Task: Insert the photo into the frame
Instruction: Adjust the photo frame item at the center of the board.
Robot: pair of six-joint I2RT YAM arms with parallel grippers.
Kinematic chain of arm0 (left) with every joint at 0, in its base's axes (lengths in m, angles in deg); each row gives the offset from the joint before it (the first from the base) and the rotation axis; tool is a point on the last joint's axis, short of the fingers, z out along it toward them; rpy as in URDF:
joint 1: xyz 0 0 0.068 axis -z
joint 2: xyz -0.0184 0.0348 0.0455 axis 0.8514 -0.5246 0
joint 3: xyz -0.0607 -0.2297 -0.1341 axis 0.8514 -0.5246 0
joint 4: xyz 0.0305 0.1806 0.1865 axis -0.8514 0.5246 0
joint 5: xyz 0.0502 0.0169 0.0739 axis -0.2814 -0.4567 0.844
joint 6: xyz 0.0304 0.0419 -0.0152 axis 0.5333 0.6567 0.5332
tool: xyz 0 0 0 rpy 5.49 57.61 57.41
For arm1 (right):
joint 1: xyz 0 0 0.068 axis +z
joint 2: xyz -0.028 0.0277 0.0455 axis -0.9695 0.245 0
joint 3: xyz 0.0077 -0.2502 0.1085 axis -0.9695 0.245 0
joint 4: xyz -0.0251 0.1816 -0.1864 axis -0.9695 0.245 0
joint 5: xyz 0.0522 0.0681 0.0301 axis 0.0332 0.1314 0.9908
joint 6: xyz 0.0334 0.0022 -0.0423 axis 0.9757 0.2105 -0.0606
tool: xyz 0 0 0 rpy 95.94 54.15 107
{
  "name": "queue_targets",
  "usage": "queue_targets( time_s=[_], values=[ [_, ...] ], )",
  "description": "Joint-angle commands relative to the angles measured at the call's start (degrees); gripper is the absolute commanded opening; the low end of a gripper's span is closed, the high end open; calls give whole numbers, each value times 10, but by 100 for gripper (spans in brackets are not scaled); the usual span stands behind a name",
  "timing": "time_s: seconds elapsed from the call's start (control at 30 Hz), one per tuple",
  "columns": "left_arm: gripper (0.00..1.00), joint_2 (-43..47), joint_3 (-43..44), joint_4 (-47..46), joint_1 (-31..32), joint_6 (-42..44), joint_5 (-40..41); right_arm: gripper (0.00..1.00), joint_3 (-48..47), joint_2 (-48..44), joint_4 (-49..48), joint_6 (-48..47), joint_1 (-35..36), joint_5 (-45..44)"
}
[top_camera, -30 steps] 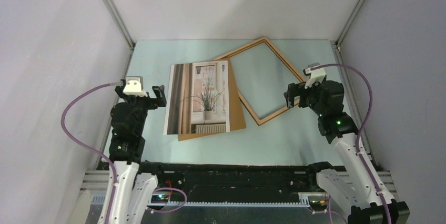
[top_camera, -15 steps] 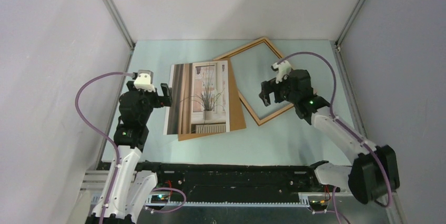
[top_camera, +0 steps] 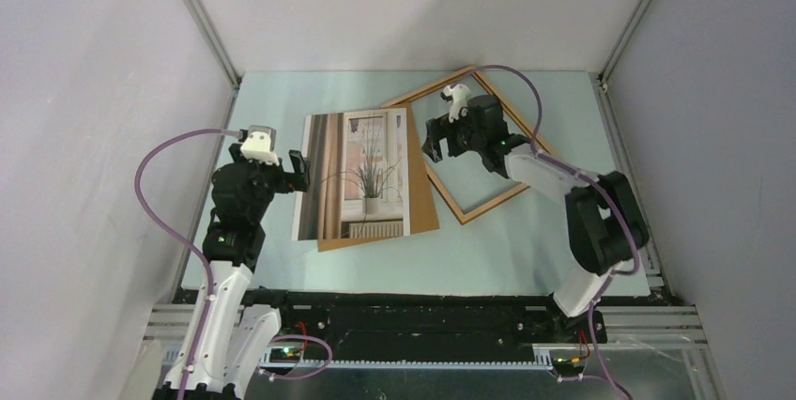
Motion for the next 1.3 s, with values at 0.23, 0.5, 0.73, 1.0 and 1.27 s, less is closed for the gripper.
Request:
queue_targets(
  time_s=[0.23,0.5,0.73,1.0,1.27],
  values=[
    [98,0,-4,-20,-6,17,-4,81,-217,226,-1,140,-44,138],
    [98,-5,-7,-22,-6,23,-2,76,-377,358,82,190,-66,207],
    [98,-6,-7,-22,-6,26,0,75,-449,424,111,221,-72,239],
    [98,-5,-7,-23,-6,27,0,67,-489,463,118,245,-72,271],
    [98,-2,-7,-23,-6,28,1,58,-509,487,105,271,-73,310]
  ],
)
